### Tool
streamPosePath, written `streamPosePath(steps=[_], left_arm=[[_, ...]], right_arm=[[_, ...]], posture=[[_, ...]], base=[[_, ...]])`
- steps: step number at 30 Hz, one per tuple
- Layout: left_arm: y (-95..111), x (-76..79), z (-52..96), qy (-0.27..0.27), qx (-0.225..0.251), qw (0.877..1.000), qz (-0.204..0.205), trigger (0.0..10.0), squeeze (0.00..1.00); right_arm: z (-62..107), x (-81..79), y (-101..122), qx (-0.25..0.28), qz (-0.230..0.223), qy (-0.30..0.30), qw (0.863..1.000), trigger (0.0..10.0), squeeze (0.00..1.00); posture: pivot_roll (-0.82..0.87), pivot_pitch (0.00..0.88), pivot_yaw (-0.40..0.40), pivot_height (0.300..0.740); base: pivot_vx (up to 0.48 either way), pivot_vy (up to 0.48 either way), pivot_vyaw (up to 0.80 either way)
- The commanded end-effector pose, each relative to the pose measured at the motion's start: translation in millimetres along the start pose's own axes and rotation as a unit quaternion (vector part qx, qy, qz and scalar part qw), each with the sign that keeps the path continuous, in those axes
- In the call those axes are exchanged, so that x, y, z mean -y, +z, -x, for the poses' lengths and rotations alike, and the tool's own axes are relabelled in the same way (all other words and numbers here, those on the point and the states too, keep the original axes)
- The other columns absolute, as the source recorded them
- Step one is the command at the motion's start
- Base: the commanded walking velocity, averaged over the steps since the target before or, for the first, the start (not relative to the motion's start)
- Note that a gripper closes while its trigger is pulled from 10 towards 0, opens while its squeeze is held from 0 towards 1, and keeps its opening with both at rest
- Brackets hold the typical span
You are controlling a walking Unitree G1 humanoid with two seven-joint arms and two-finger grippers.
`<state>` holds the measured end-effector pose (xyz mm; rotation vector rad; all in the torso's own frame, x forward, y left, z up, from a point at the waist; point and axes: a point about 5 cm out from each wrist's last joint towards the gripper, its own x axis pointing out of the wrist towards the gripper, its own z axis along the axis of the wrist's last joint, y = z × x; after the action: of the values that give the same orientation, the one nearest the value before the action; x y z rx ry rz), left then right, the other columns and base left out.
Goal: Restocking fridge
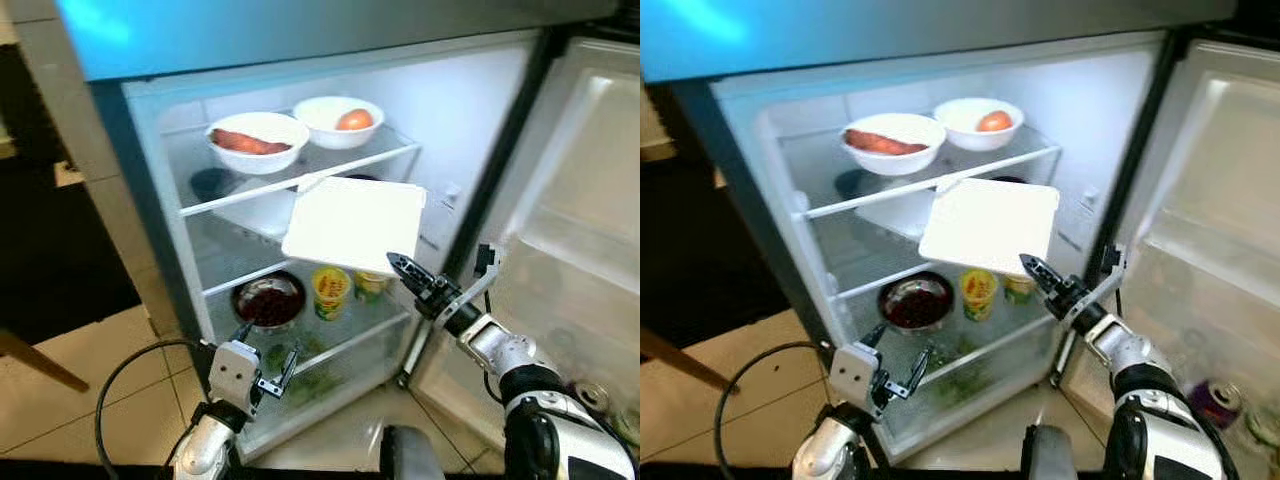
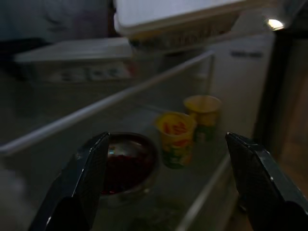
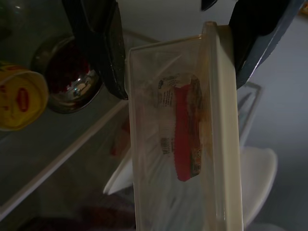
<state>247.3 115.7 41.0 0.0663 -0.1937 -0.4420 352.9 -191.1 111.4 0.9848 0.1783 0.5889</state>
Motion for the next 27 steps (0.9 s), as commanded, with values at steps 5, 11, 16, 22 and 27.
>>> streamPosePath(steps=[5,11,16,22,27], left_arm=[[-1.2,1.7,1.7,-0.007,-0.008,1.000,0.001,10.0,0.00],[-0.8,3.2,1.4,-0.011,-0.007,1.000,0.001,10.0,0.00],[-0.6,5.5,0.9,-0.015,-0.007,1.000,0.001,10.0,0.00],[0.4,9.3,-0.1,-0.021,-0.005,1.000,0.003,10.0,0.00],[1.6,12.1,-2.0,-0.026,-0.002,1.000,0.003,10.0,0.00]], right_arm=[[-6.6,-5.6,6.3,0.017,-0.014,0.004,1.000,10.0,0.00],[-16.7,-12.3,7.6,0.017,-0.022,0.000,1.000,10.0,0.00],[-27.3,-16.4,8.6,0.022,-0.019,-0.025,0.999,10.0,0.00],[-46.0,-26.1,7.4,0.018,-0.006,-0.057,0.998,10.0,0.00],[-53.9,-30.0,5.8,0.027,-0.014,-0.073,0.997,10.0,0.00]], posture=[[-0.08,0.000,-0.026,0.423],[-0.08,0.000,-0.025,0.423],[-0.08,0.000,-0.025,0.423],[-0.08,0.000,-0.026,0.423],[-0.08,0.003,-0.029,0.423]], base=[[0.000,0.000,0.00],[0.000,0.000,0.00],[0.000,0.000,0.00],[0.000,0.000,0.00],[0.000,0.000,0.00]])
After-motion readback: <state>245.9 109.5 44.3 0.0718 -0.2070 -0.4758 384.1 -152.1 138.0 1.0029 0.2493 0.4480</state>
